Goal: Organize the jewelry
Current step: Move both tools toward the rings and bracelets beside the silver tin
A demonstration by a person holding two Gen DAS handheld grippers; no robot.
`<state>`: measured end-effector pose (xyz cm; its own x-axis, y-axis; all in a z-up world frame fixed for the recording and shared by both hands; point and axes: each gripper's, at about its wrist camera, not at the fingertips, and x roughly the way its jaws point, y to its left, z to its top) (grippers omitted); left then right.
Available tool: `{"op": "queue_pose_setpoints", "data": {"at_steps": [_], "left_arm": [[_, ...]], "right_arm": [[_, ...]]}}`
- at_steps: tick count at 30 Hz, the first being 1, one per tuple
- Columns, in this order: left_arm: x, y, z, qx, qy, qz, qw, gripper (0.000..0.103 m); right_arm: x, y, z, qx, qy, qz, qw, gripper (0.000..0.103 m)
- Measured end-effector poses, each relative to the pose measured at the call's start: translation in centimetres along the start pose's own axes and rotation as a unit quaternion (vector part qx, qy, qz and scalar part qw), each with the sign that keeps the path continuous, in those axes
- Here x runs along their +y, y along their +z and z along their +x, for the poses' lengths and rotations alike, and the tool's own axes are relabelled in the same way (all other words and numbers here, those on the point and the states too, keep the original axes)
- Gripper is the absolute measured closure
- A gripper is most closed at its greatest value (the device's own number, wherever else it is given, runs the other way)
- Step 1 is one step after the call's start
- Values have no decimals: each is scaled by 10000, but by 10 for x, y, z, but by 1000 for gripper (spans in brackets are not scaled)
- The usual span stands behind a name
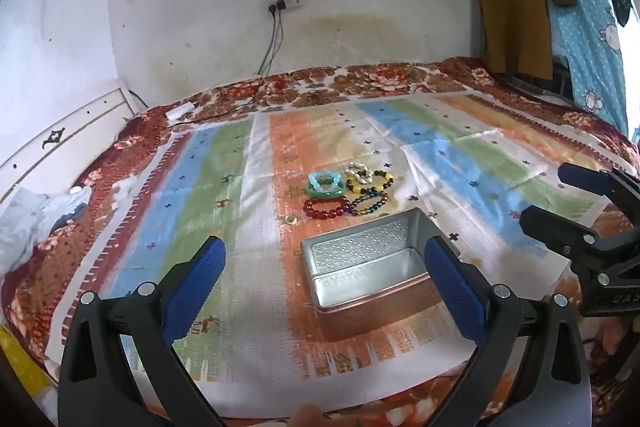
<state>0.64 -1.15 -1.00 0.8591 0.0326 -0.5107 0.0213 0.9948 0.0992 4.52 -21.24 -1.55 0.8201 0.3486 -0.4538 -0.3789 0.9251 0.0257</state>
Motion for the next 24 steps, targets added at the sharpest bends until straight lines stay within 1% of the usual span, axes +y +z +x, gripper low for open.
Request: {"op": "queue_pose_setpoints", "data": {"at_steps": [5, 15, 18, 24], "left_arm": [[7, -1, -2, -21, -17, -179, 9998, 5], [16, -1, 1, 174, 23, -372, 9992, 5], [20, 0, 4, 263, 94, -469, 9985, 5], [22, -1, 5, 296, 150, -527, 9981, 5]], "right_arm": [[-3, -1, 0, 22, 93, 87, 9999, 4], [-2, -1, 0, 27, 54, 60, 10000, 4], [-1, -2, -1, 36, 11, 53, 10000, 4], [-3, -1, 1, 131, 105, 93, 9998, 4]]}}
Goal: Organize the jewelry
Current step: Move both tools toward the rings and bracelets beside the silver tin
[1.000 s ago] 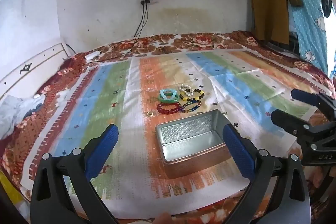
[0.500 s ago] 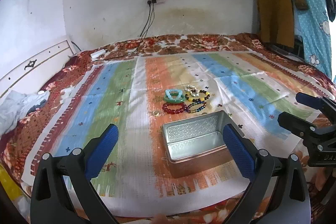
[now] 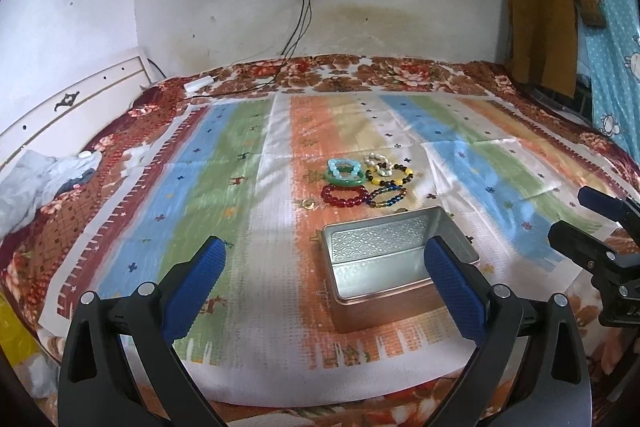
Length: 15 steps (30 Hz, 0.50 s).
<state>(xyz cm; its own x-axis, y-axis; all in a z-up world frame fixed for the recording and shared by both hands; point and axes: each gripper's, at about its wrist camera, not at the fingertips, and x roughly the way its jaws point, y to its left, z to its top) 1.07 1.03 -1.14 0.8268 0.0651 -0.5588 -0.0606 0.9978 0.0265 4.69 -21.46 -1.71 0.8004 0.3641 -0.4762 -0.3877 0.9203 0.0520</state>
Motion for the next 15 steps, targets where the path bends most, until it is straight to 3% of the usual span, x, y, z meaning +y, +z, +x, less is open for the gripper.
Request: {"op": "queue_pose_setpoints", "data": {"at_steps": [15], "left_arm": [[1, -2, 1, 28, 23, 49, 10000, 5]], "right_arm": [[4, -1, 1, 41, -12, -25, 10000, 4]]}}
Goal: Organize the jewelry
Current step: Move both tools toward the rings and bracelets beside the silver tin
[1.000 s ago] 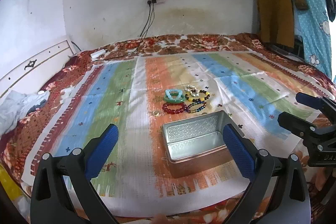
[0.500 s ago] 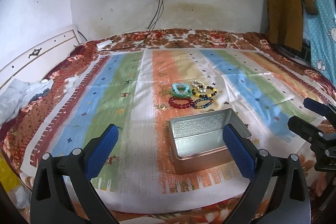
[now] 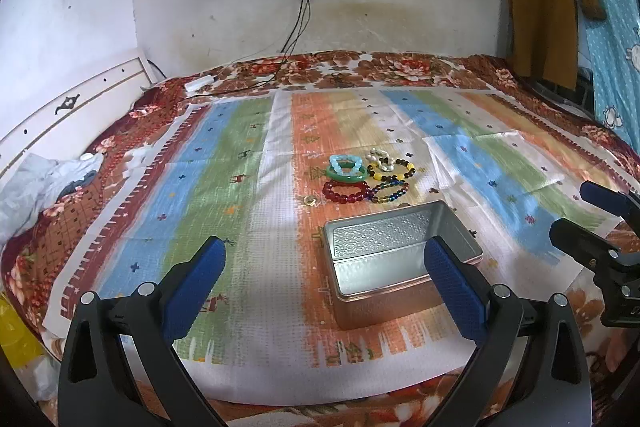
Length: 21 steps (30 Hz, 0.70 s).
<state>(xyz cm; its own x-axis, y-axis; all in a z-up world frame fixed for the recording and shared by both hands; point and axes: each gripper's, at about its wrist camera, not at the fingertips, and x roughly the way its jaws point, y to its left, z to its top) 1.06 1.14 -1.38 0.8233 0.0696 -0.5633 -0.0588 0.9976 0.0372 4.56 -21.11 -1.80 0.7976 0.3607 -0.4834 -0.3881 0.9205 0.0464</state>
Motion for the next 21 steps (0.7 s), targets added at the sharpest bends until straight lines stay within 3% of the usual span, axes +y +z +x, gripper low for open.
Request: {"op": "queue_pose_setpoints", "data": {"at_steps": [21], "left_arm": [[-1, -2, 0, 43, 4, 22, 10000, 5]], "right_arm": [[-3, -2, 4, 124, -62, -5, 9999, 4]]}}
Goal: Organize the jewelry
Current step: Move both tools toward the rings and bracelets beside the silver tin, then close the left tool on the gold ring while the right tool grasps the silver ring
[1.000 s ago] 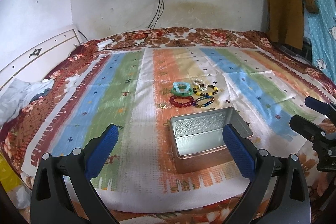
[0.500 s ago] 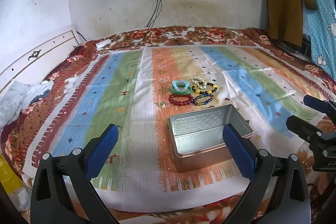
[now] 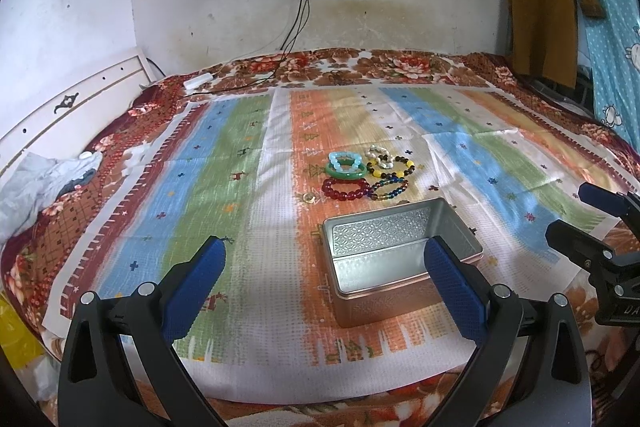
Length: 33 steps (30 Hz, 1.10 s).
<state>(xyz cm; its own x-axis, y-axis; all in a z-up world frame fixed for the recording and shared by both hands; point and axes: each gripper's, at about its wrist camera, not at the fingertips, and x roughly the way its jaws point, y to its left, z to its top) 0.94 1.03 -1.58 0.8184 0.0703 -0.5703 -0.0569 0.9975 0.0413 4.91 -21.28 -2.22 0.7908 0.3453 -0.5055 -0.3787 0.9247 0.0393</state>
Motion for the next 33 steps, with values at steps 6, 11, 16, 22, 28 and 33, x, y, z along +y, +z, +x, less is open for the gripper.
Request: {"op": "queue_pose_setpoints", "data": {"at_steps": [6, 11, 16, 22, 28, 33], "left_arm": [[0, 0, 1, 32, -13, -27, 10000, 5], [2, 4, 13, 283, -62, -96, 9995, 5], [6, 9, 29, 502, 43, -155, 9986, 6], [2, 17, 42, 584, 133, 48, 9982, 6], [2, 34, 55, 569, 262, 213, 9978, 6], [3, 47, 71, 644, 281, 307, 9971, 6]], "right_arm": [[-1, 0, 2, 45, 39, 29, 10000, 4], [-2, 5, 6, 138, 151, 61, 9998, 4], [-3, 10, 15, 245, 167, 59, 9995, 4], [-6, 20, 31, 368, 183, 49, 9991, 4], [-8, 31, 47, 552, 288, 11, 9981, 4], [-14, 42, 68, 737, 342, -43, 9967, 4]]}}
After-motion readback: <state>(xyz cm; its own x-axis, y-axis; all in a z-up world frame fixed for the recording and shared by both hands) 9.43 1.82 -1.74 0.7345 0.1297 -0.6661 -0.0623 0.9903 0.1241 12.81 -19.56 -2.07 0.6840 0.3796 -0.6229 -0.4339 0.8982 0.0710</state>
